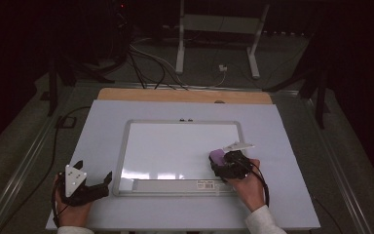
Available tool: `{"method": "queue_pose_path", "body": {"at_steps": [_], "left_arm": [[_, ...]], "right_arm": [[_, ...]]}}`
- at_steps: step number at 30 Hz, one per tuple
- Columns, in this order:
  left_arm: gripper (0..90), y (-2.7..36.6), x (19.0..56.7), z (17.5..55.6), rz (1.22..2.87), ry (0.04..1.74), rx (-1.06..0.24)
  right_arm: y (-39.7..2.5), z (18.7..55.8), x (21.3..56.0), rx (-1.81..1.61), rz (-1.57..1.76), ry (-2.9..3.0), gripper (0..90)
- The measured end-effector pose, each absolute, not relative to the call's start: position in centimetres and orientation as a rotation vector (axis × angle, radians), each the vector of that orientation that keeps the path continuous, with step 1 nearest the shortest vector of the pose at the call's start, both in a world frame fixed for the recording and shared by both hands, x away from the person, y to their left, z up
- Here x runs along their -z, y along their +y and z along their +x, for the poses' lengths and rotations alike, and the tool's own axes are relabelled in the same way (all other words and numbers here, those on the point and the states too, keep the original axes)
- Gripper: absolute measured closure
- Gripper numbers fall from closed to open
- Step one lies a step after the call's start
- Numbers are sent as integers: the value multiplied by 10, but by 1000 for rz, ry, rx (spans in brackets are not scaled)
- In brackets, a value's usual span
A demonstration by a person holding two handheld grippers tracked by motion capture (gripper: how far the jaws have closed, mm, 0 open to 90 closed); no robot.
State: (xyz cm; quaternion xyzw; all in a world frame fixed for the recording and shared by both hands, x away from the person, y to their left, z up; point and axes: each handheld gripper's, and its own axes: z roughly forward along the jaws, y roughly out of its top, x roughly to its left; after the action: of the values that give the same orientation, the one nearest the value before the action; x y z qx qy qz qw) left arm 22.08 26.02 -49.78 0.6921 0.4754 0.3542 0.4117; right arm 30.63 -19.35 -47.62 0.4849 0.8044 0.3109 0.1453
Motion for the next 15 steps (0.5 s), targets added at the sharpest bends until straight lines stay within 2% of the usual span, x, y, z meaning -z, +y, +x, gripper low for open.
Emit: {"method": "queue_pose_path", "body": {"at_steps": [7, 8, 10, 15], "left_arm": [[5, 260, 498, 221, 1742, 1195, -891], [5, 260, 498, 221, 1742, 1195, -891], [5, 260, 498, 221, 1743, 1195, -892], [5, 260, 498, 221, 1740, 1195, -893]], "right_arm": [[-204, 313, 477, -850, 1458, 2293, 362], [-206, 314, 477, -846, 1470, 2290, 377], [-208, 315, 477, -826, 1491, 2268, 465], [-216, 313, 473, -832, 1519, 2220, 577]]}}
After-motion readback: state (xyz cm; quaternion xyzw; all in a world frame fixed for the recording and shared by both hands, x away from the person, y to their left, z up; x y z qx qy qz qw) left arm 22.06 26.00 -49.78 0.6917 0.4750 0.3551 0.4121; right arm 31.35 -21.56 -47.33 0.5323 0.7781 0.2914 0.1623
